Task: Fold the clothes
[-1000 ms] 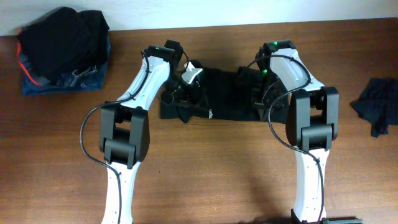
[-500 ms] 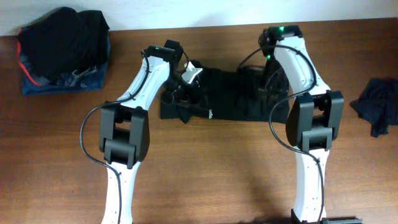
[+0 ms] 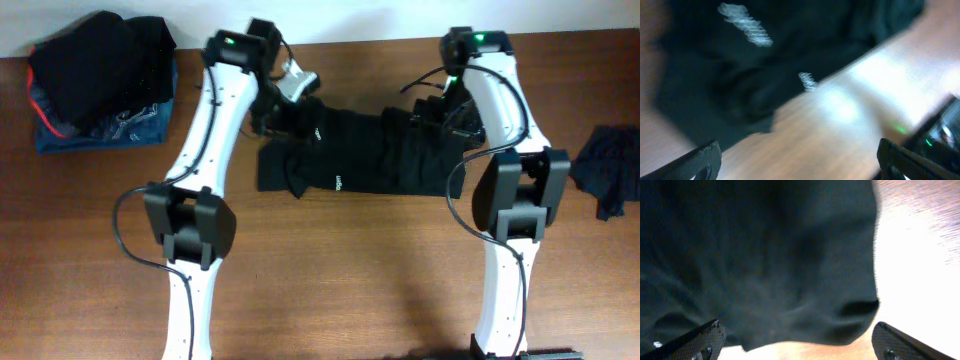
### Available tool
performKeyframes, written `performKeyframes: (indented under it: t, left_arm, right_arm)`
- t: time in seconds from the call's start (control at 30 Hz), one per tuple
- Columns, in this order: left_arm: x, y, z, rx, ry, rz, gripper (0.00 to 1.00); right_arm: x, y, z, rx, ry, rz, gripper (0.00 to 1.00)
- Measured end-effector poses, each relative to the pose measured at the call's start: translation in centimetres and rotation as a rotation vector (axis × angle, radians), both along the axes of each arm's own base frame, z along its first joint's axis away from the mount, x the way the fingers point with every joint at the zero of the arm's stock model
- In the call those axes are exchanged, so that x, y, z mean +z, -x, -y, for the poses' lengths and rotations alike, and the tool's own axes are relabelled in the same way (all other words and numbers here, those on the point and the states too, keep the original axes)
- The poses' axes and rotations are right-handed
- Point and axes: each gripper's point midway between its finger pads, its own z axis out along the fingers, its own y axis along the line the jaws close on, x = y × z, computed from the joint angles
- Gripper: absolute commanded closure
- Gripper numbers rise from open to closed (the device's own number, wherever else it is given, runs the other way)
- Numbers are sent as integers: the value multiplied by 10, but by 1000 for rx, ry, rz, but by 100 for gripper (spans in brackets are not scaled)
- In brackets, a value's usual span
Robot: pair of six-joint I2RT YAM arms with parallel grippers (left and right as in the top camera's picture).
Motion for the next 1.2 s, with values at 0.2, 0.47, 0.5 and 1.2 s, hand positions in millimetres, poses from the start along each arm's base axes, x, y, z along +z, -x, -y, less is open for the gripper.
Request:
performKeyframes:
  t: [0.2,0.47,0.5,1.2]
  left_arm:
    - [-5,-34,-89,257,-81,-11,1]
    - [-61,-22,-116,358,66,-210,1]
    - [-70,-18,-109,348,99,-230,1]
    - [-112,1,-62,309,306,-312,1]
  right_arm:
    - [0,0,23,-62,-11,1,1]
    - [1,0,37,-91,-34,4,1]
    - [1,0,40,-98,-43,5,1]
    - [4,26,114,-219,-132,-28,1]
